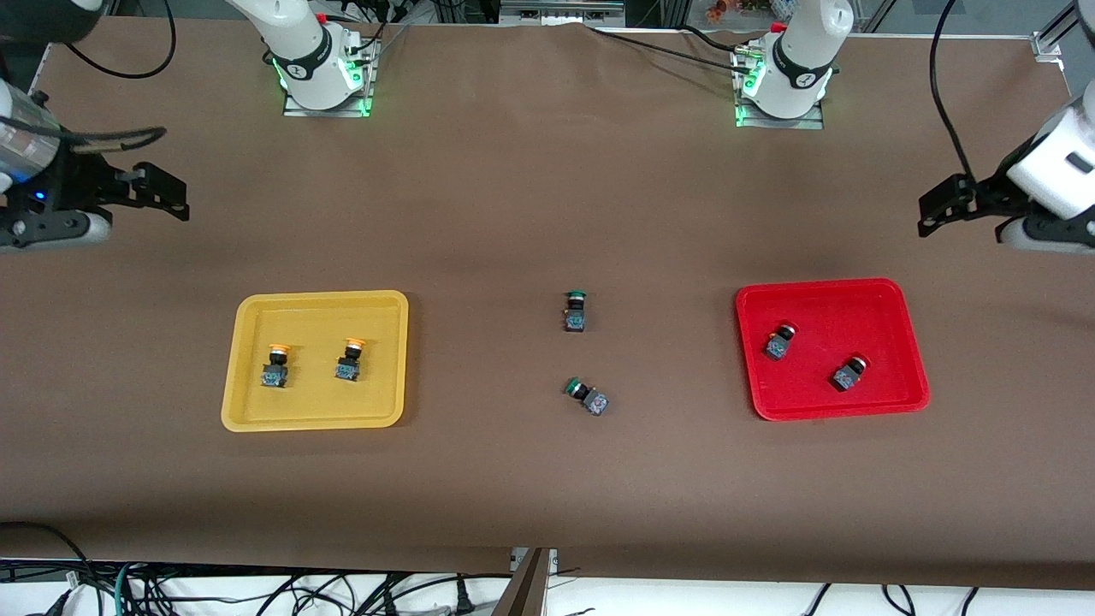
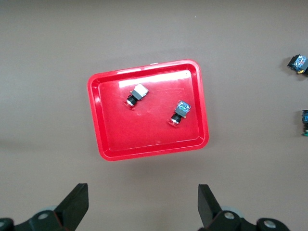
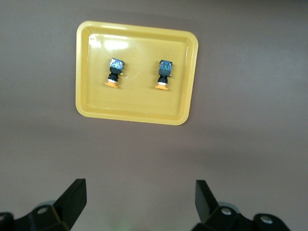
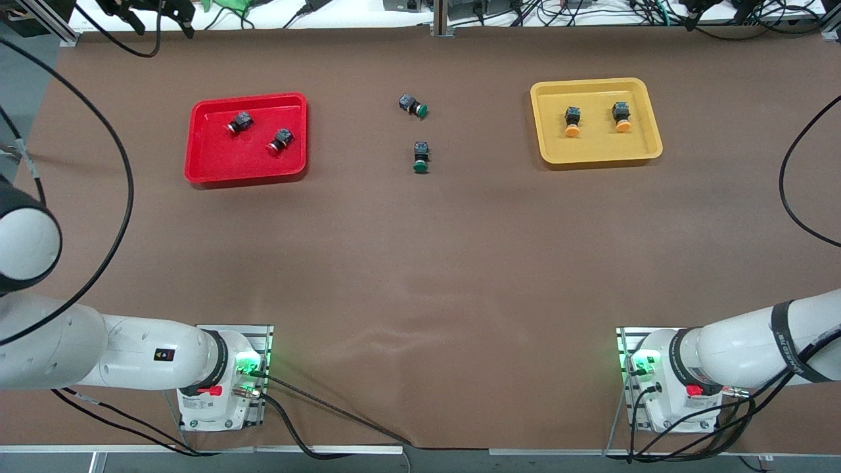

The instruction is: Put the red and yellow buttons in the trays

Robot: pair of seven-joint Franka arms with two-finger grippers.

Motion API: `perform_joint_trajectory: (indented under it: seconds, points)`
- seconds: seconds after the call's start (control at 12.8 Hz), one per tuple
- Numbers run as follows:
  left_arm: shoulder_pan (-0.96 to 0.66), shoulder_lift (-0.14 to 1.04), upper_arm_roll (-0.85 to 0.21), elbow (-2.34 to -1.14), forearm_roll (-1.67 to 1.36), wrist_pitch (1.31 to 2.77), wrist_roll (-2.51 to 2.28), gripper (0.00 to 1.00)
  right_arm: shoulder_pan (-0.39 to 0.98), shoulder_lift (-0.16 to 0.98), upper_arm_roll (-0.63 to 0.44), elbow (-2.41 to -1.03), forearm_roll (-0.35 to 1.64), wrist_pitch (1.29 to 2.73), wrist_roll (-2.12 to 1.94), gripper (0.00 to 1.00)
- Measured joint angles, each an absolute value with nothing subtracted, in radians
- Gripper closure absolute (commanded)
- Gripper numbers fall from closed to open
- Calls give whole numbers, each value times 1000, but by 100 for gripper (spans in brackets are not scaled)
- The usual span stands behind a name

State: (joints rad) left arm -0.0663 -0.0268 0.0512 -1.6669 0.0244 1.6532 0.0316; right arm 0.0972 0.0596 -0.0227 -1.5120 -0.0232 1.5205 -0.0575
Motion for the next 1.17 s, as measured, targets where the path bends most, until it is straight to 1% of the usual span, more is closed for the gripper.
perform_joint_trajectory:
  seconds: [0.23,0.39,0.63,1.17]
  points:
    - [-62,-34,52,-1686,24,1669,30,0,87,27,-22,-1517,-23,1489,-59,0]
    - [-56,-26,46,-1686,25,1669,61,0,86,32,-20,-1517,-23,1487,-59,0]
    - [-13,-25,3,-1683,35,1650,79,0,86,43,-17,-1517,-24,1487,-59,0]
    - [16,-25,1,-1675,35,1647,89,0,84,66,-16,-1496,-24,1489,-59,0]
